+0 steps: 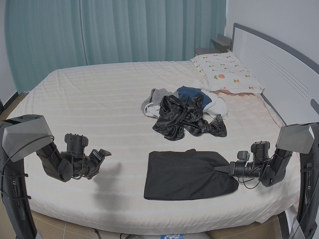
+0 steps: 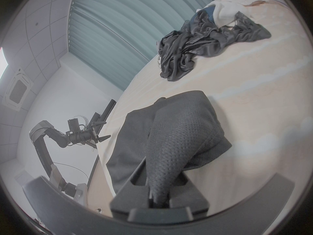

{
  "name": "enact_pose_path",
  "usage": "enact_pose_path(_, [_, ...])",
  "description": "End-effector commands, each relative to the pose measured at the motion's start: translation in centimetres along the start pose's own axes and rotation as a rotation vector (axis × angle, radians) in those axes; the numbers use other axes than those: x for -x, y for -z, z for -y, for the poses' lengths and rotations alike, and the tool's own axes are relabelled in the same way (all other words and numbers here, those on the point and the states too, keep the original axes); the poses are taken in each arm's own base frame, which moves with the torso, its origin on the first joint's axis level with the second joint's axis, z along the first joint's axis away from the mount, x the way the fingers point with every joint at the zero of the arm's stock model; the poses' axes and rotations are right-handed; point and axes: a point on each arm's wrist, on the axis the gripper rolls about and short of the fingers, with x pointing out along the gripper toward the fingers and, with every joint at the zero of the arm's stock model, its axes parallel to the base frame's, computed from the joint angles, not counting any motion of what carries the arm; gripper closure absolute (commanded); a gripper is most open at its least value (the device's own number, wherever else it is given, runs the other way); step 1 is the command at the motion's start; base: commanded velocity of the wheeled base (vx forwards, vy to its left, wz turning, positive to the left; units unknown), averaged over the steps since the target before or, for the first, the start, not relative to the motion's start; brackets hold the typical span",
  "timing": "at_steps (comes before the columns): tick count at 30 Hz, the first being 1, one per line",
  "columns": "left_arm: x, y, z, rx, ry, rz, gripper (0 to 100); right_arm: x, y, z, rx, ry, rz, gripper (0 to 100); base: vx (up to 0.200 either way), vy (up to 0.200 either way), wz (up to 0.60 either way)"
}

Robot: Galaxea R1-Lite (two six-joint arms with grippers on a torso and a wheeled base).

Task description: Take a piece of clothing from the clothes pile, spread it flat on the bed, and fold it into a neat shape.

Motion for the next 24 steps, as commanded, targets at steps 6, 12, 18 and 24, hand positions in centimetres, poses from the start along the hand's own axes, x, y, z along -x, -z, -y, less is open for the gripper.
enact_pose_path(6, [-0.01,-0.09,0.12,0.001,0.003,0.004,0,-0.13,0.23,0.10,-0.003,0.000,-0.005,100,-0.133,0.000,0.00])
enact_pose_path(12, [-0.02,-0.03,0.02,-0.001,0.000,0.004,0,-0.18,0.17,0.12,-0.001,0.000,-0.003,100,-0.067,0.000,0.00])
enact_pose_path(18, [-0.02,-0.03,0.02,-0.001,0.000,0.004,0,-0.25,0.10,0.16,0.001,0.000,0.000,100,0.000,0.000,0.00])
enact_pose_path(24, [-0.02,-0.03,0.02,-0.001,0.000,0.004,0,-0.90,-0.52,0.66,0.009,0.010,0.025,0,0.000,0.000,0.00])
